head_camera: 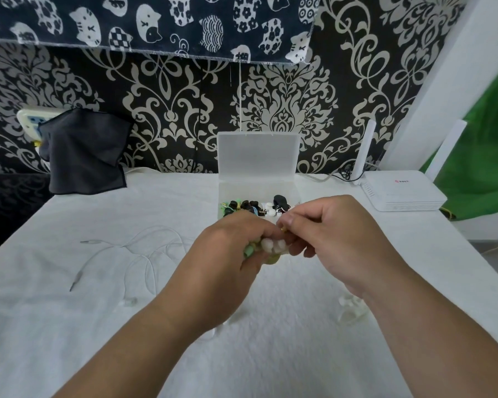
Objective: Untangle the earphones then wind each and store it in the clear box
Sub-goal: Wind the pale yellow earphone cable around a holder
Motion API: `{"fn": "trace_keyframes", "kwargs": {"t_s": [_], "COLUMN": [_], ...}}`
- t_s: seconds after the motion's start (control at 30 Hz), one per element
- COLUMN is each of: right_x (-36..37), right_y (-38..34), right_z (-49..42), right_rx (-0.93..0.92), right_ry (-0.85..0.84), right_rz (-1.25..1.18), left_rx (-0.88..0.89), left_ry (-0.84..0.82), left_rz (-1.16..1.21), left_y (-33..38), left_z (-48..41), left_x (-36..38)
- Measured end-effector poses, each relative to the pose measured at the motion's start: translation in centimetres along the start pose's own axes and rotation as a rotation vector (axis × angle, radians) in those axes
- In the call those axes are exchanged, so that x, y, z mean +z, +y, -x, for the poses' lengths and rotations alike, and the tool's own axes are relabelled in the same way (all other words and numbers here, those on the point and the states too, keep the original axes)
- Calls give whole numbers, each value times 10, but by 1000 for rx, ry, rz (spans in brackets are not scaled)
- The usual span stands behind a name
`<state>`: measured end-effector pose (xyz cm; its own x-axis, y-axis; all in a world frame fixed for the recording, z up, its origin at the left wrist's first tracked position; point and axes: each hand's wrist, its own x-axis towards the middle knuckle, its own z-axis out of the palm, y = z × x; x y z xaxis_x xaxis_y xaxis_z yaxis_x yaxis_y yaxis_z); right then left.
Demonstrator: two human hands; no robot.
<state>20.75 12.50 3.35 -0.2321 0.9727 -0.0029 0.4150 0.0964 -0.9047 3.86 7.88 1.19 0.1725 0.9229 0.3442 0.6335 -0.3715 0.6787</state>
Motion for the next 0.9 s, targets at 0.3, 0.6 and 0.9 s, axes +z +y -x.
{"fn": "trace_keyframes", "kwargs": {"t_s": [0.3, 0.6, 0.9], "right_x": [16, 33, 38], "right_y": [-2, -5, -8], "right_z": [5, 9, 11], "right_rx": [-165, -317, -173], "right_ry": [173, 286, 260], "right_rz": [229, 75, -183], "left_rx": [-226, -164, -198], "left_ry": [118, 368, 478], "left_rz": [29, 71, 52], "left_y": [5, 2, 2], "left_z": [3, 2, 3], "left_x": [6, 8, 12]}}
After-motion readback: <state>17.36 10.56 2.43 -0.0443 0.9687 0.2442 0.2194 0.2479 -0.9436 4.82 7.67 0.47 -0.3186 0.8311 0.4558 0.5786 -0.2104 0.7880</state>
